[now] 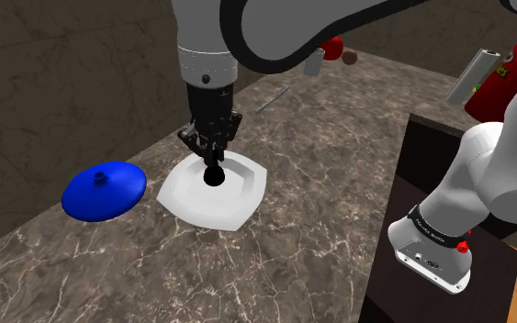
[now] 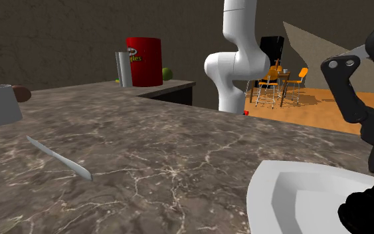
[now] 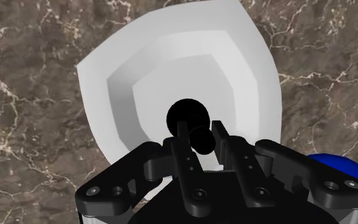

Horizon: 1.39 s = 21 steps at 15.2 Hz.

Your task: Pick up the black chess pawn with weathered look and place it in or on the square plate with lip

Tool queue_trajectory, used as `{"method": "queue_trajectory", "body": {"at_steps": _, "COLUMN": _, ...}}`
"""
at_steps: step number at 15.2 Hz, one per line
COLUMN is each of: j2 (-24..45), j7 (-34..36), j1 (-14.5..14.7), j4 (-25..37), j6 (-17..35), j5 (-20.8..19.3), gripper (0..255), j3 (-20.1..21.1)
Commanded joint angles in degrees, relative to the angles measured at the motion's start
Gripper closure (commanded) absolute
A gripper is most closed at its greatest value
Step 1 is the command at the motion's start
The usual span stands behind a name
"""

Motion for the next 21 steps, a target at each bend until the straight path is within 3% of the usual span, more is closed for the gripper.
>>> {"method": "queue_trajectory", "body": {"at_steps": 1, "j2": 0.29, "j7": 0.09, "j1": 0.08, "j4": -1.21, "j6": 1.53, "j5": -0.09, "gripper": 255, "j3": 0.03}}
{"method": "queue_trajectory", "body": {"at_steps": 9, "j2": 0.55, "j7": 0.1, "j1": 0.11, "j4": -1.78, "j6": 2.35, "j5": -0.17, "gripper": 255, "j3": 0.01}}
{"method": "queue_trajectory", "body": {"at_steps": 10, "j2": 0.56, "j7": 0.1, "j1": 0.11, "j4": -1.77, "j6": 2.35, "j5": -0.17, "gripper": 0, "j3": 0.01}}
{"method": "queue_trajectory", "body": {"at_steps": 15, "j2": 0.55, "j7": 0.1, "j1": 0.11, "j4": -1.78, "j6": 2.35, "j5": -0.17, "gripper": 0, "j3": 0.01}}
{"method": "queue_trajectory", "body": {"at_steps": 19, "j2": -1.0, "j7": -0.23, "j1": -0.23, "j4": 3.66, "j6": -4.59, "j5": 0.31, "gripper": 0, "j3": -0.06}}
{"method": "queue_trajectory", "body": {"at_steps": 21, "j2": -1.01, "j7": -0.23, "j1": -0.23, "j4": 3.65, "j6": -4.58, "j5": 0.31, "gripper": 0, "j3": -0.06}}
